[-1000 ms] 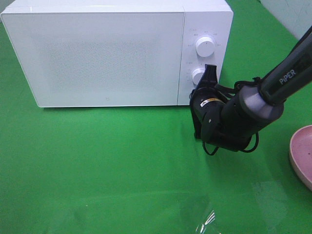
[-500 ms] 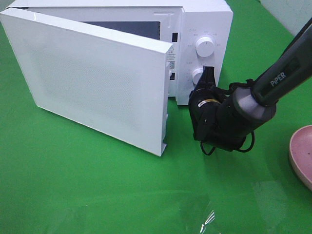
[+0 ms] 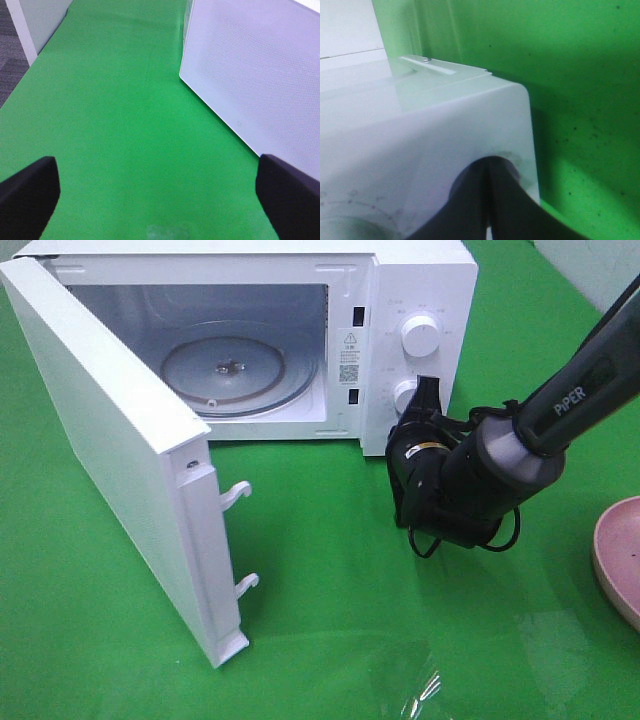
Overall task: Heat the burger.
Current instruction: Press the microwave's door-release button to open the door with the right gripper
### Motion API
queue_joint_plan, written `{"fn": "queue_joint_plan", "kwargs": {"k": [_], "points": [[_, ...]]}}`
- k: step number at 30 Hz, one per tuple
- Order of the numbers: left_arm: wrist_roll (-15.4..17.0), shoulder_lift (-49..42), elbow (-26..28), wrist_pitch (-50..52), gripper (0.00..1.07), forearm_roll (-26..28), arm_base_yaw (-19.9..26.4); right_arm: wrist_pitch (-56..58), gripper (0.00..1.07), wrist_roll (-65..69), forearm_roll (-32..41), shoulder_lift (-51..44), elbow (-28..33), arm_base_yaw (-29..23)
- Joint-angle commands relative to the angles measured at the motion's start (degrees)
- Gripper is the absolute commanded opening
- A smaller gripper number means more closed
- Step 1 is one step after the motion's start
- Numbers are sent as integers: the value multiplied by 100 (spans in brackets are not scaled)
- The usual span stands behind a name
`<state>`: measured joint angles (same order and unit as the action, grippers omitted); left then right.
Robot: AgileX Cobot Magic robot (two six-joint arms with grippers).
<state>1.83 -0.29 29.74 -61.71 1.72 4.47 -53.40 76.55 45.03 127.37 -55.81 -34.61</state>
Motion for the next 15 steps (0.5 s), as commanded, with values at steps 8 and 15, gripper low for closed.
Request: {"fn": "queue_joint_plan", "kwargs": {"k": [8,15], "points": [[6,-86,-17,57,99,46,11,-882,0,-52,-286,-201,-149,-34],[6,-86,-17,57,99,40,11,-791,0,-92,-327,-476,372,-172]]}}
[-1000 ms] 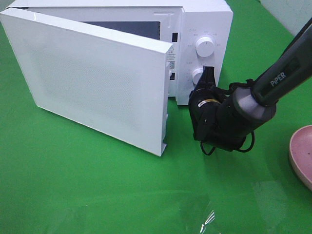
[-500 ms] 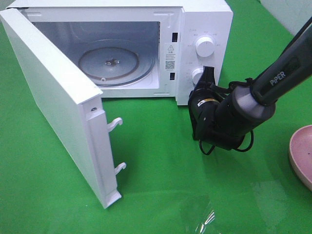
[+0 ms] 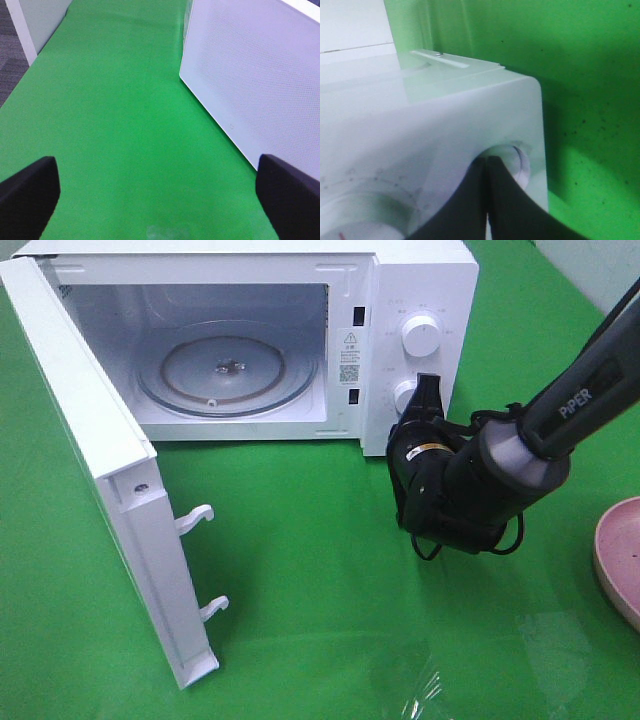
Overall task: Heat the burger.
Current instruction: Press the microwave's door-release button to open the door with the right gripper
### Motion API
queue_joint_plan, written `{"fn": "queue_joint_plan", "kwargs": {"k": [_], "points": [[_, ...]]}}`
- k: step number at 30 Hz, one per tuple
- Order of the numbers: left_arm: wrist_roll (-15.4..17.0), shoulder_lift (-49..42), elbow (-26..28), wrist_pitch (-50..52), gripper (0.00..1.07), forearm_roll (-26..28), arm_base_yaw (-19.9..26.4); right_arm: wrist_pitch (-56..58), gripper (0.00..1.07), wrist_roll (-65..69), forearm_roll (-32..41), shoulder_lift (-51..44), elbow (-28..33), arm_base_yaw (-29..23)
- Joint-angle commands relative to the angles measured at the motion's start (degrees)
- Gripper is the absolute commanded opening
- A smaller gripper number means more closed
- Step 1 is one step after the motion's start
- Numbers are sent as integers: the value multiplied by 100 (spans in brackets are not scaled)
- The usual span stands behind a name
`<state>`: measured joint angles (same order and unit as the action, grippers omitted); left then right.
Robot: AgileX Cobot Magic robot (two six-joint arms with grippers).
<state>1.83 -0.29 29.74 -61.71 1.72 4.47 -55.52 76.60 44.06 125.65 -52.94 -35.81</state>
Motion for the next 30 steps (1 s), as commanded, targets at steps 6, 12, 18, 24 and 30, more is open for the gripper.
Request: {"fn": "queue_joint_plan", "kwargs": {"k": [6,12,18,24,30], "points": [[6,-86,-17,57,99,40,11,-441,0,-195,-195,-579,493,-138],[6,-86,-17,57,99,40,11,52,0,-573,-212,-1077,963,-138],[6,-86,-17,57,99,40,11,607,0,-1352,-189,-1507,1192,-138],[6,-86,-17,57,99,40,11,1473,1,-2647,-189,-2017,1255,-97],[6,-86,-17,57,99,40,11,2532,2,-4418,-195,-2464,1255,-17]]}}
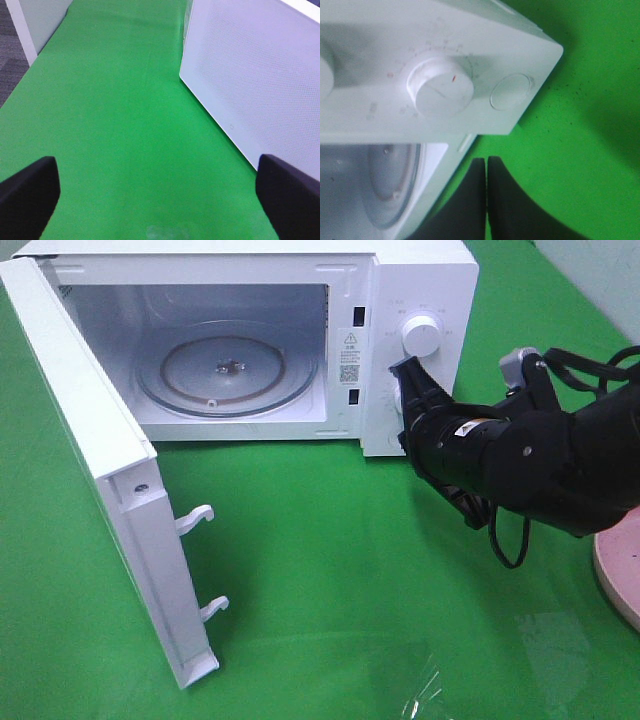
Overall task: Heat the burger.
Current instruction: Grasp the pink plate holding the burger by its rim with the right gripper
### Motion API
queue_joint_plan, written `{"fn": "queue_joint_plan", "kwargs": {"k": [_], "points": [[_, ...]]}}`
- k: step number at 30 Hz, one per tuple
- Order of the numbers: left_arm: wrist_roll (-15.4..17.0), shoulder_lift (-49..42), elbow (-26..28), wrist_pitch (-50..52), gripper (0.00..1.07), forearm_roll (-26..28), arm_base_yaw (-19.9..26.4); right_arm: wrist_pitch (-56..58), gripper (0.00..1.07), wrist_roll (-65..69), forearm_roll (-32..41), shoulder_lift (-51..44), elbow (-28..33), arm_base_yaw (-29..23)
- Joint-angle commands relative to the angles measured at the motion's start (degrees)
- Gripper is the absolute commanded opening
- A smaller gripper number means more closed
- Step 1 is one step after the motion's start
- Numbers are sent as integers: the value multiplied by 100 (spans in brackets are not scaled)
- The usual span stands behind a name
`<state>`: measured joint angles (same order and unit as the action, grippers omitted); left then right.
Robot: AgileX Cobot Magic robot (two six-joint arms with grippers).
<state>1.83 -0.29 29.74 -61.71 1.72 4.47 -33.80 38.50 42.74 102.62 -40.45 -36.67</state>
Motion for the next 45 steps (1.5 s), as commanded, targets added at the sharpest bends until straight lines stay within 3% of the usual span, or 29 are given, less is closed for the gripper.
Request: {"fn": "queue_joint_plan", "kwargs": {"k": [1,7,13,26,36,40,43,44,45], "points": [[6,-86,-17,57,99,40,11,848,2,-1123,-63,-281,0,166],[6,-86,-17,57,99,40,11,2263,3,-2836,-109,-699,0,682],[6,-86,-17,57,99,40,11,3300,4,-3604,-367,-974,0,997],[6,-86,-17,57,99,40,11,5982,9,-3547,-3398,-1610,-258,1117],[6,-86,-17,57,99,40,11,6824,14,-3575,-3707,-1799,-464,1117],[6,-86,-17,57,99,40,11,6933,31,-3673,-3953,-2091,-470,1495],[6,-86,-17,57,99,40,11,6933,35,-3696,-4045,-2143,-470,1599],[6,-86,-17,57,99,40,11,6961,44,-3741,-4223,-2235,-470,1765],[6,-86,-17,57,99,40,11,6961,44,-3741,-4223,-2235,-470,1765]]}}
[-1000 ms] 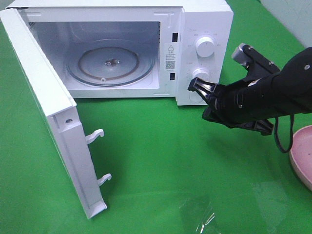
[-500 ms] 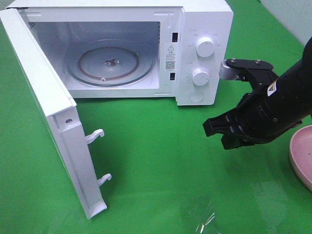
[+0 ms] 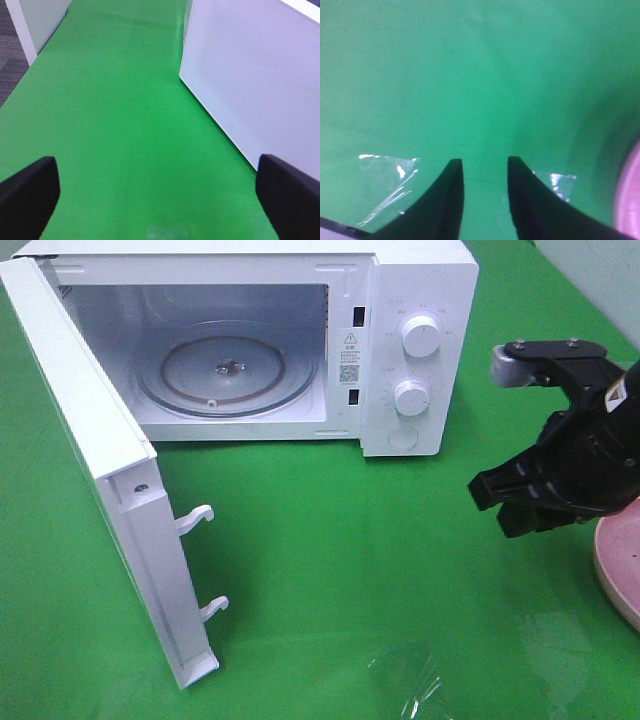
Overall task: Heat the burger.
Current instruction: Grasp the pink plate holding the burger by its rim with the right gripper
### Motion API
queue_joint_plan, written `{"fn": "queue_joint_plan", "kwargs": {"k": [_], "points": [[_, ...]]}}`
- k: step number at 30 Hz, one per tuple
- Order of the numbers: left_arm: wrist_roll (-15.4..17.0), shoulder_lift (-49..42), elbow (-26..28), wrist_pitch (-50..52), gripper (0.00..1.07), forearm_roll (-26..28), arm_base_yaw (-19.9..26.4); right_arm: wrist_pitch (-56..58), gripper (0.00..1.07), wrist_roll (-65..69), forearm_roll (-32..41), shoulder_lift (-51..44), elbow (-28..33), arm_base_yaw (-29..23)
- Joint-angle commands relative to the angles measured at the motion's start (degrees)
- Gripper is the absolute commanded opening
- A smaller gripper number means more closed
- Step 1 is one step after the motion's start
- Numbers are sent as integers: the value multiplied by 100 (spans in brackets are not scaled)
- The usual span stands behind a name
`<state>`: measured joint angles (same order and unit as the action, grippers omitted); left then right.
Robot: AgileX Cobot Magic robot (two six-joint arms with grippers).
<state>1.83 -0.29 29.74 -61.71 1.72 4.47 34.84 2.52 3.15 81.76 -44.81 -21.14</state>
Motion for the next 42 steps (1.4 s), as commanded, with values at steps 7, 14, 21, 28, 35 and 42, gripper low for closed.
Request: {"fn": "queue_joint_plan", "kwargs": {"k": [7,14,21,28,35,42], "points": [[6,-86,-17,57,99,40,11,430,81,-143,-785,-298,-34,699],[6,-86,-17,57,99,40,11,625,92,-109,-802,-298,-29,1192],[6,-86,-17,57,99,40,11,573,90,74,-934,74,40,1238],[6,-86,-17,57,99,40,11,183,88,361,-985,819,40,1238],[6,-86,-17,57,99,40,11,-160,87,539,-1100,1329,40,1409],[6,-86,-17,57,99,40,11,-355,86,516,-1146,1564,40,1570]]}}
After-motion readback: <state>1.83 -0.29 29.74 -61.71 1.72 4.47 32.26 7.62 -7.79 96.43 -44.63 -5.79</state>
